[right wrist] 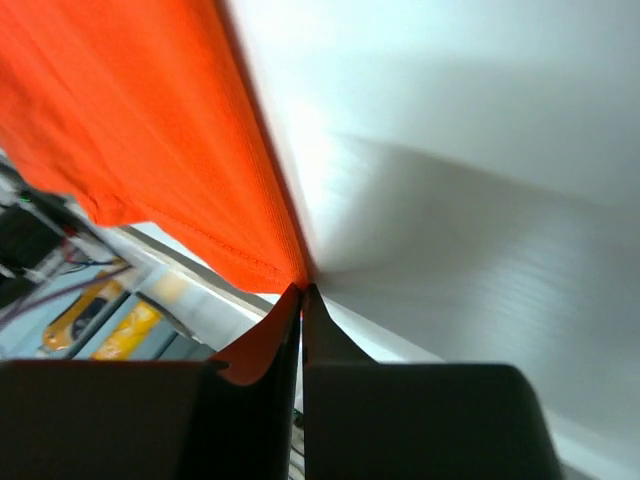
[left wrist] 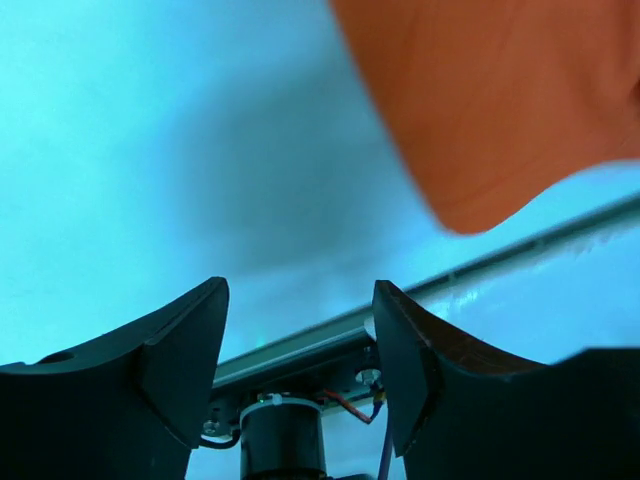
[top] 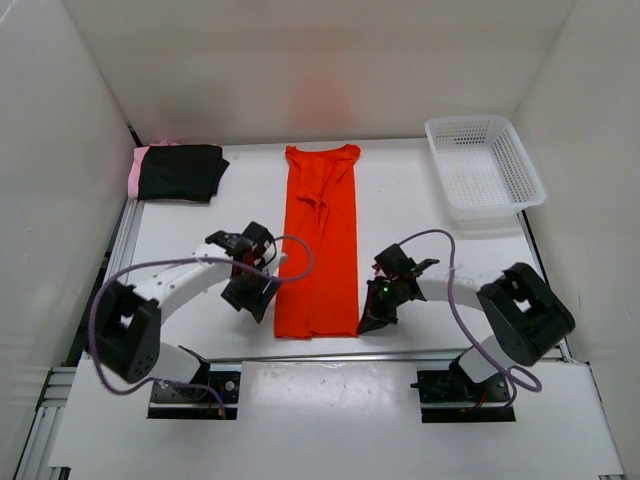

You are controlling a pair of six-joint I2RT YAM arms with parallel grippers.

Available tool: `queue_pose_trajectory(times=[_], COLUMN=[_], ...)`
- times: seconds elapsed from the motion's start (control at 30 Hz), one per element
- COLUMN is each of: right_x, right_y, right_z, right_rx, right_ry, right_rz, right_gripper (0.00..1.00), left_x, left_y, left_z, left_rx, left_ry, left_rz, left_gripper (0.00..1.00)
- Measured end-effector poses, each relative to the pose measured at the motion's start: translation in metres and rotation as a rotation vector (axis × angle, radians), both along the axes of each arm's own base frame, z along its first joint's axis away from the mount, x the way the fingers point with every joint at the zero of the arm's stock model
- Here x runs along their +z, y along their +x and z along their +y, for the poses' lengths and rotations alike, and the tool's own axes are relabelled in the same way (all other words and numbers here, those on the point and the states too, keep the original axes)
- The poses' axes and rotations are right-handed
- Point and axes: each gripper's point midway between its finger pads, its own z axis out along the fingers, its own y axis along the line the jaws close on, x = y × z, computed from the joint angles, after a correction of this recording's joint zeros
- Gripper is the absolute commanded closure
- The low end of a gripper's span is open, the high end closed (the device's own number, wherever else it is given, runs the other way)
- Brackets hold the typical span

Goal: Fold and stack the t-shirts
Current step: Rotate the tshirt 90 degrees

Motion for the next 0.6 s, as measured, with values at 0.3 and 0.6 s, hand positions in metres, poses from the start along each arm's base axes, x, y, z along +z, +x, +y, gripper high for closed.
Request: queue_pose_trajectory(times=[0.3, 0.6], right_x=[0.012, 0.014], right_y=[-0.008, -0.004], right_z=[-0.040, -0.043], right_rx=[0.006, 0.016], right_ry=[-0.014, -0.010], right_rz=[-0.066, -0.091], right_gripper=[0.59, 0.58], left_x=[0.104, 0.036], left_y=[0.032, -0.008], left_z=[-0.035, -0.081], left_rx=[-0.070, -0.212], left_ry=[-0.232, -0.324], left_rz=[-0.456, -0.152], left_gripper=[0.00, 0.14])
